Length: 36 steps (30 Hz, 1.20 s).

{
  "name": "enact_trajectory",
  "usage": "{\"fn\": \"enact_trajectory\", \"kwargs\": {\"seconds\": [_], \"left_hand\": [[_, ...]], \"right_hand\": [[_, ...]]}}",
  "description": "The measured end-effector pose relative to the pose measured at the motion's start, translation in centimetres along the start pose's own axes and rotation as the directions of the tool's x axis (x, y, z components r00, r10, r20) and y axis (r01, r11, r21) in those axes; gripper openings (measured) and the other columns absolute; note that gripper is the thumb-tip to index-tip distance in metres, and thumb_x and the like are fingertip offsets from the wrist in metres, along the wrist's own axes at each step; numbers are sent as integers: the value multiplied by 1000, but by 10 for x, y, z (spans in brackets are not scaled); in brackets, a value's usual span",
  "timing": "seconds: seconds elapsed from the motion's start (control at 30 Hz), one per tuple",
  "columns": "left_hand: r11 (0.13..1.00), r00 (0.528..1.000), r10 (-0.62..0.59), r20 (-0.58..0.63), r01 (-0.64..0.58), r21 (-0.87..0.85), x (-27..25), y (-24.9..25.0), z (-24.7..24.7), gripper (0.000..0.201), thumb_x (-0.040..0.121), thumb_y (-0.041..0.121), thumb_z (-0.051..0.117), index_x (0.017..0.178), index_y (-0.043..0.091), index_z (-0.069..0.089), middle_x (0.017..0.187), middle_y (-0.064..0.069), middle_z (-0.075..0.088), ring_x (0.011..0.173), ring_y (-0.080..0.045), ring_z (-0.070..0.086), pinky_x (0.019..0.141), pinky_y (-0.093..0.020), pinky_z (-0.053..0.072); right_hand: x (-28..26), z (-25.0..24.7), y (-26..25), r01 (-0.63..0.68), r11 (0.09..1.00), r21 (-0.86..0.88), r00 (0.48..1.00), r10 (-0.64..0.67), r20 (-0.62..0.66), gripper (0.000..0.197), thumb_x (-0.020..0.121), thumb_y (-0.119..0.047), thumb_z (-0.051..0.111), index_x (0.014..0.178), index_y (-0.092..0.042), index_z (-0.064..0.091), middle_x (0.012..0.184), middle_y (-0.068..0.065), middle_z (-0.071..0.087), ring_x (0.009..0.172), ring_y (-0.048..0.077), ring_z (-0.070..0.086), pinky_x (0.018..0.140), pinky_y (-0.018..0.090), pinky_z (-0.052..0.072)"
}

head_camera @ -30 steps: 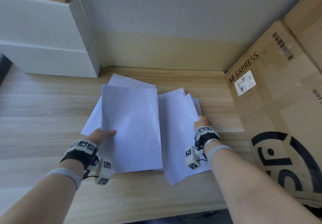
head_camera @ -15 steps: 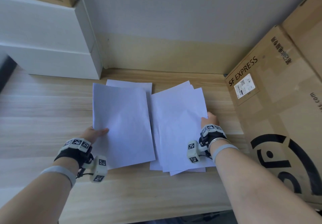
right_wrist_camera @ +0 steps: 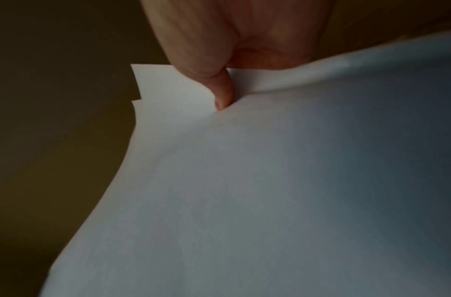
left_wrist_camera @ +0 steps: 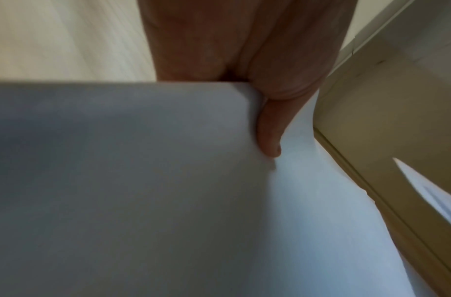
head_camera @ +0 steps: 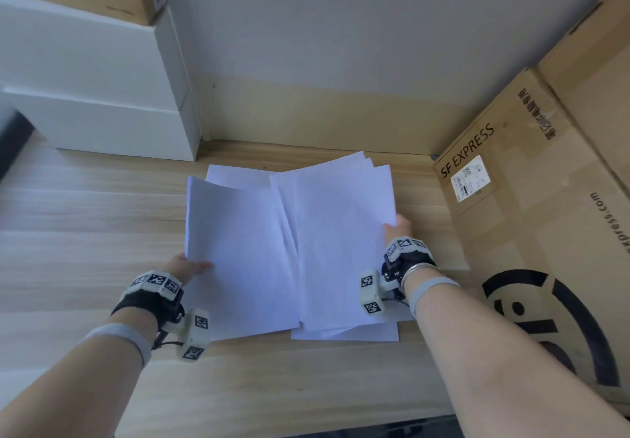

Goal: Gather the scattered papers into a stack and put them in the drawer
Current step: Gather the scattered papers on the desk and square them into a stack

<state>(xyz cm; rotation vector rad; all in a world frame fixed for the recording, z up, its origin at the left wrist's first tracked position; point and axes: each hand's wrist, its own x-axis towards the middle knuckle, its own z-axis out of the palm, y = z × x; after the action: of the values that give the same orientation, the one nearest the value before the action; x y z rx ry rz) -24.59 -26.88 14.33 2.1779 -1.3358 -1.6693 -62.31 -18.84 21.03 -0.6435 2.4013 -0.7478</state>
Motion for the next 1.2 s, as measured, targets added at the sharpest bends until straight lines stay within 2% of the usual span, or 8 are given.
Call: {"fn": "enact_trajectory", "kwargs": {"seconds": [0.07, 0.2, 0.4, 0.6, 0.7, 0.9, 1.07, 1.2], "left_hand": [[1000, 1000, -16, 6, 16, -14, -2, 0, 1, 52, 80, 12, 71, 126, -6, 53, 124, -29, 60, 112, -44, 58, 100, -52, 45], [995, 998, -36, 47, 40, -94, -2, -4, 0, 48, 78, 10, 71, 123, 1, 56, 120, -27, 62, 108, -44, 60, 97, -55, 46], [994, 996, -7, 93, 17, -108, 11, -14, 2, 83, 63, 54, 74, 132, 13, 51, 125, -18, 62, 113, -40, 60, 101, -54, 45], [993, 997, 21, 77, -12, -114, -18, 6, 6, 57, 84, 26, 66, 133, 3, 49, 133, -21, 56, 121, -38, 55, 105, -44, 41], [988, 1000, 11, 22, -7, -157, -15, 2, 7, 48, 84, 8, 65, 129, -4, 51, 130, -25, 56, 116, -39, 56, 94, -37, 44], [965, 999, 26, -35, -35, -260, -11, -10, -19, 43, 82, 5, 67, 123, -3, 57, 122, -29, 60, 102, -40, 60, 97, -54, 45], [970, 996, 24, -90, -45, -239, -11, -15, -42, 41, 82, 7, 67, 120, -4, 57, 121, -31, 60, 111, -46, 58, 98, -54, 45], [964, 996, 10, -93, -34, -263, -10, -21, -51, 42, 83, 7, 66, 122, -5, 56, 123, -31, 59, 108, -43, 59, 99, -55, 45]], "right_hand": [[-11, 21, -7, 29, 998, -51, 994, -23, 105, 30, 93, -2, 38, 112, 7, 59, 99, 19, 61, 82, 22, 49, 70, 26, 35], [-36, 59, -25, 84, 979, -185, 964, -33, 264, 30, 96, -12, 38, 116, -1, 58, 117, 20, 62, 85, 24, 49, 73, 25, 37], [-67, 105, -54, 92, 984, -154, 920, -25, 390, 41, 91, -10, 49, 130, -8, 40, 124, 12, 60, 110, 30, 60, 81, 27, 44], [-93, 142, -67, 178, 952, -250, 863, -28, 505, 58, 93, -18, 52, 142, -6, 23, 137, 15, 48, 123, 32, 51, 96, 35, 42], [-93, 147, -69, 168, 944, -283, 856, 2, 517, 55, 95, -24, 48, 143, -6, 25, 140, 14, 46, 125, 32, 49, 97, 35, 41], [-66, 136, -72, 205, 921, -332, 944, -97, 314, 29, 93, -11, 44, 122, -7, 46, 130, 15, 48, 118, 34, 51, 95, 37, 43], [-62, 149, -74, 172, 905, -389, 961, -67, 269, 40, 89, -6, 50, 128, -11, 40, 132, 15, 40, 121, 34, 43, 93, 36, 42], [-65, 165, -78, 167, 917, -363, 950, -50, 309, 66, 80, -13, 67, 136, -17, 33, 134, 12, 35, 124, 33, 34, 96, 39, 41]]}}
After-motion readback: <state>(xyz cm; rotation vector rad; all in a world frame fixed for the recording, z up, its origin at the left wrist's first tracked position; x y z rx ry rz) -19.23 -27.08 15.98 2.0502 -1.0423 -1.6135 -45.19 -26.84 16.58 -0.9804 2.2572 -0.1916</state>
